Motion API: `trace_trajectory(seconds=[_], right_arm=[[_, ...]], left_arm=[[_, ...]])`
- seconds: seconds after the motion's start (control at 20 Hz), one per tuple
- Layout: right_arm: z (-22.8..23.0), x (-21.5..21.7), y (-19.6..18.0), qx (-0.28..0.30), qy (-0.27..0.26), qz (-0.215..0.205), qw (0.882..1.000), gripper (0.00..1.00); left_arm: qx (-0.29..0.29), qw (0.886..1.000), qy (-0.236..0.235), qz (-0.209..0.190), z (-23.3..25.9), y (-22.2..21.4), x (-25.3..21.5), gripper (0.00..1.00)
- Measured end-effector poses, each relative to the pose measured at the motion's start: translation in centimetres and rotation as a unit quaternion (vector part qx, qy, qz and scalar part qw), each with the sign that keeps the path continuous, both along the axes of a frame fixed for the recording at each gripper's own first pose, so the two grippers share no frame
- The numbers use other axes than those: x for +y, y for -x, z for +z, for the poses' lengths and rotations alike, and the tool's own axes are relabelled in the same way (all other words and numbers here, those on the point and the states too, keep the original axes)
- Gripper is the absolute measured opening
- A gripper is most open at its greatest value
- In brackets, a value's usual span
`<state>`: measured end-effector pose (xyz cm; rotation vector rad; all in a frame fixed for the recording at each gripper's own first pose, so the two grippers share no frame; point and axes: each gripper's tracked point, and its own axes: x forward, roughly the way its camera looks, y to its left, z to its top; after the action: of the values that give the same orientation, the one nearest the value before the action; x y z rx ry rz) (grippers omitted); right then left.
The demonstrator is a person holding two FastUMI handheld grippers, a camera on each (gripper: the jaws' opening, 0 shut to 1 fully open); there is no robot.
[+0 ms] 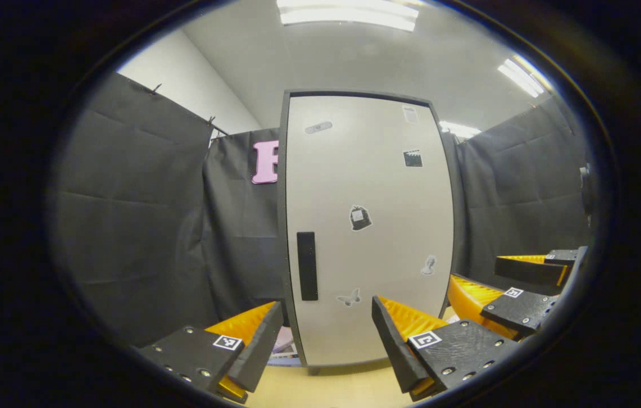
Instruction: Open the cabinet door with the right hand, grasp the bottle in the cabinet with the left hand and place it on the coaster, then close the cabinet door with the right hand.
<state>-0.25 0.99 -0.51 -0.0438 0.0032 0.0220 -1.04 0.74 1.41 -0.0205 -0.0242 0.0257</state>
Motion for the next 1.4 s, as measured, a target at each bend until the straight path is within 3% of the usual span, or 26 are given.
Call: trace_trajectory(seconds=[0.35,0.75,0.95,1.1,1.25,1.4], right_arm=[[-0.1,0.8,-1.4,-0.003,0.008,0.013,1.000,0.99],[-0.1,2.6,-5.3,-0.009,0.021,0.039,0.999,0.98],[-0.8,6.2,-7.8,-0.005,0.031,0.070,0.997,0.98],[-1.8,10.0,-9.4,0.005,0.042,0.104,0.994,0.98],[-2.3,13.5,-11.0,0.006,0.046,0.128,0.991,0.98],[-2.8,15.2,-12.8,0.005,0.087,0.114,0.990,0.97]], left_arm=[[0.000,1.000,0.003,0.018,-0.9,-0.2,1.8,0.90],[-0.001,0.999,-0.002,0.054,-2.4,3.9,6.0,0.90],[0.010,0.998,0.010,0.068,-3.6,6.7,7.3,0.90],[0.019,0.995,-0.026,0.099,-4.6,9.3,9.0,0.90],[0.035,0.994,-0.005,0.106,-6.1,11.5,9.2,0.90],[0.055,0.991,-0.003,0.120,-7.6,13.3,10.1,0.91]])
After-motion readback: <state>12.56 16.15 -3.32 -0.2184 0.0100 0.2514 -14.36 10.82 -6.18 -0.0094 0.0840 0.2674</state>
